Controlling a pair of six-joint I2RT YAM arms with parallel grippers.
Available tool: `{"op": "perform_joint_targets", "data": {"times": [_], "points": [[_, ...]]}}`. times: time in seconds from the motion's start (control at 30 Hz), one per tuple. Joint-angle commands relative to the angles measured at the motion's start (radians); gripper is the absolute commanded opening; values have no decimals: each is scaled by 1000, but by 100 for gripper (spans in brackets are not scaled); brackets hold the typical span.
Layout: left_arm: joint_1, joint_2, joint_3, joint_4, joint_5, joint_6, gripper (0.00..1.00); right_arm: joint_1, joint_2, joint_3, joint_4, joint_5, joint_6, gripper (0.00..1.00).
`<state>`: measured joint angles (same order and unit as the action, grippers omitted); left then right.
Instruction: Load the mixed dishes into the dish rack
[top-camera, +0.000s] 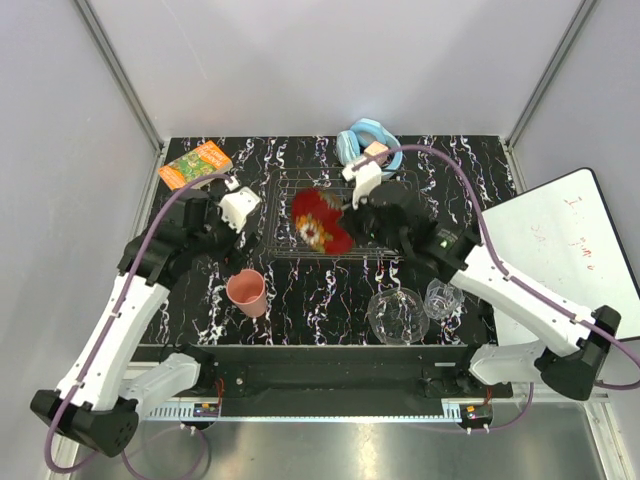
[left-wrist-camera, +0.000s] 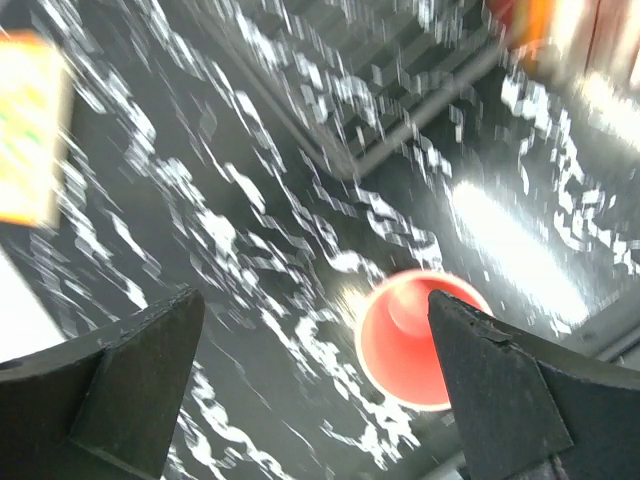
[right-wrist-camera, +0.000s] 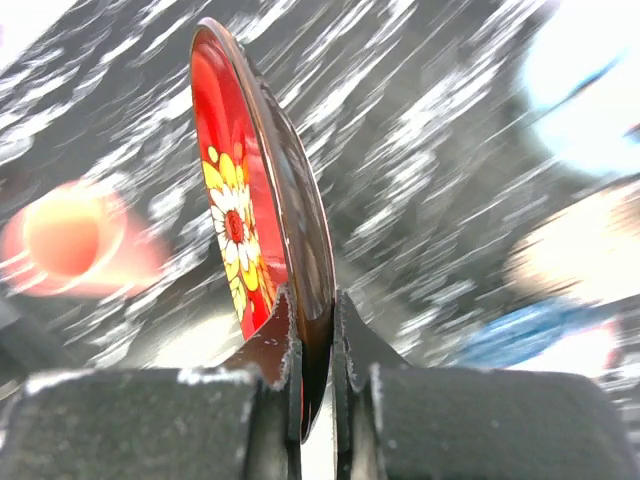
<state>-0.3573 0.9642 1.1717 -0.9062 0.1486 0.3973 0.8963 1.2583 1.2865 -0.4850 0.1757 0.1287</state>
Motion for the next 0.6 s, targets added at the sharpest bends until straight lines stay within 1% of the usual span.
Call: {"op": "perform_joint_targets", "data": {"times": [0.0,0.03,0.1,0.13,0.17,0.2,0.3,0.4,0.57], "points": [[58,-1,-69,38,81,-46,99,4,108,160,78,364,-501,0],[67,-2,-76,41,89,-51,99,4,121,151,208,425,-702,0],[86,-2,-105,58,100,-60,99,4,136,58,371,443,-948,0],[92,-2,-115,64,106,-58,99,1,142,10,560,429,-1195,0],[107,-2,-133,76,117,-61,99,-8,151,-54,630,417,-1300,0],[115,-1,-139,81,123,-64,99,-17,180,-62,670,404,-1405,0],[141,7,-152,89,146,-67,99,-59,237,-42,665,375,-1434,0],[167,13,-156,96,166,-66,99,-105,266,-55,663,337,-1498,0],[193,34,-167,112,183,-71,99,-145,299,-58,652,275,-1514,0]]}}
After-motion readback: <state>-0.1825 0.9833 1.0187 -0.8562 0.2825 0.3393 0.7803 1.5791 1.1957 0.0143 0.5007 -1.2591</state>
